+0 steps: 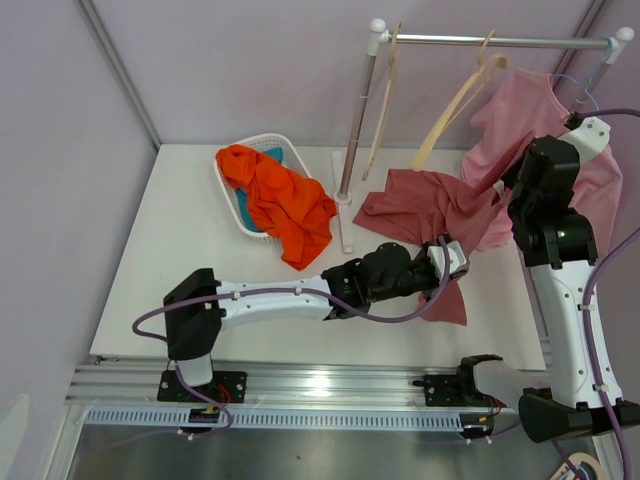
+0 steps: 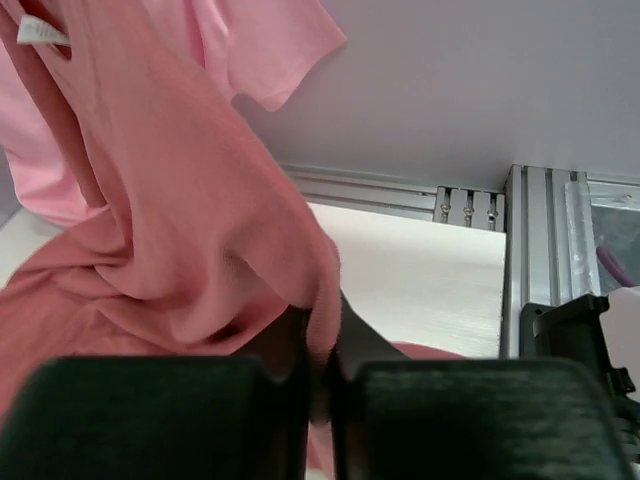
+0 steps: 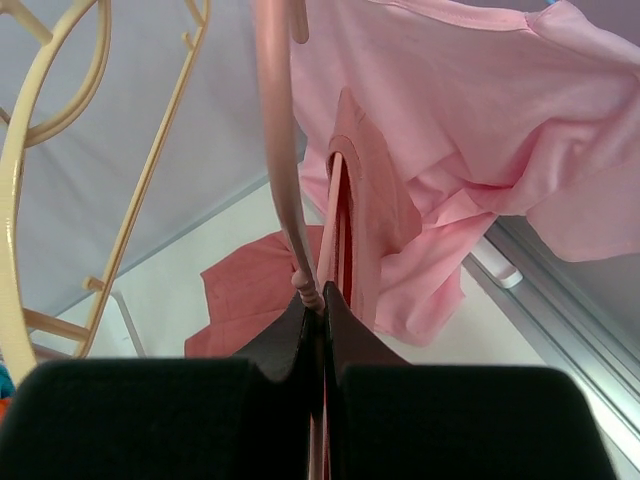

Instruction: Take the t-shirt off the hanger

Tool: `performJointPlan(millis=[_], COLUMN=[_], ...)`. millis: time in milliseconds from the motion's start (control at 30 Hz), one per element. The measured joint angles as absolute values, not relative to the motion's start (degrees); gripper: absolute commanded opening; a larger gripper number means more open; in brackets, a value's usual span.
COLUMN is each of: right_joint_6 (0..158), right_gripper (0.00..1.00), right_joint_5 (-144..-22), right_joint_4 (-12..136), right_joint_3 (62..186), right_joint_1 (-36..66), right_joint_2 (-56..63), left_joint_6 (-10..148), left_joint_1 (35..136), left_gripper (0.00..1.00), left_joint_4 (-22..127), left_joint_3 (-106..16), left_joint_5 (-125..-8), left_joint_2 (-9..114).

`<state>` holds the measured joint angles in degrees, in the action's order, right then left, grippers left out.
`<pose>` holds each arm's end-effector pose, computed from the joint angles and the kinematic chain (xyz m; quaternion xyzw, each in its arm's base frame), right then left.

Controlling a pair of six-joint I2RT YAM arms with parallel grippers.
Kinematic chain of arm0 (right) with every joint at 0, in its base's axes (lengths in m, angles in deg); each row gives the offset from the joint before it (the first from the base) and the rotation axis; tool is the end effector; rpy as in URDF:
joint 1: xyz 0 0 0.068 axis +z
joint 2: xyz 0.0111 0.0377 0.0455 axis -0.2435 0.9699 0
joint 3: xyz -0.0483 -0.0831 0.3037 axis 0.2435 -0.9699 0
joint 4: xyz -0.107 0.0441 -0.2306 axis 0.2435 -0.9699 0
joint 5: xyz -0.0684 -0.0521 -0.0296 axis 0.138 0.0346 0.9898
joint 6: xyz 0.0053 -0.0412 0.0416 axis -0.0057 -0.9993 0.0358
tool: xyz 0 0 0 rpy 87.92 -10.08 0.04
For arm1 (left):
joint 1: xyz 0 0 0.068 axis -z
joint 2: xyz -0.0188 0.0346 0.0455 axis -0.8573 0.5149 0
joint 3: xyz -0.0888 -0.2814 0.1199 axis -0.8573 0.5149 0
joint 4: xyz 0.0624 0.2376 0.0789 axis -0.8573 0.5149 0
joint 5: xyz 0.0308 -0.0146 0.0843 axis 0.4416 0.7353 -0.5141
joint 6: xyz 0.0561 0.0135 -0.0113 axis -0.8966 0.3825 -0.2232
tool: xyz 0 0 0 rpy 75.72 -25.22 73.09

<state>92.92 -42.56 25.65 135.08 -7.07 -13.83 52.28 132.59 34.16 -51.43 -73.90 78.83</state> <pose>0.1891 0.0000 0.5160 0.2649 0.7271 -0.0727 0.6291 0.1250 -0.4263 0.3747 0.4645 0.5532 -0.3926 0.5693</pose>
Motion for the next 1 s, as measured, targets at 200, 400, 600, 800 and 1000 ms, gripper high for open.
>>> performJointPlan(millis=[200, 400, 600, 800, 1000], right_joint_6=[92.8, 91.6, 91.3, 90.8, 90.3], right_gripper=[0.0, 0.0, 0.0, 0.0, 0.0], right_joint_5=[-43.6, -44.2, -47.1, -50.6, -55.7], right_joint_4=[25.5, 25.3, 25.2, 21.9, 18.7], right_joint_3=[135.6, 137.6, 138.9, 140.3, 142.1], right_joint_1=[-7.1, -7.3, -9.8, -11.5, -12.4], right_joint_2=[-14.0, -10.7, -5.3, -3.9, -4.9], left_joint_6=[50.1, 46.7, 51.1, 53.2, 61.6], left_joint_1=[133.6, 141.0, 148.0, 150.0, 141.7], left_gripper=[0.01, 0.01, 0.01, 0.01, 0.01], left_joint_4=[34.1, 34.5, 29.9, 26.4, 31.1], left_joint_3=[-49.6, -40.8, -33.6, -31.6, -35.1], left_joint_5=[-75.9, -80.2, -79.6, -82.1, -77.2], left_joint_2=[77.8, 70.1, 63.8, 67.1, 74.2])
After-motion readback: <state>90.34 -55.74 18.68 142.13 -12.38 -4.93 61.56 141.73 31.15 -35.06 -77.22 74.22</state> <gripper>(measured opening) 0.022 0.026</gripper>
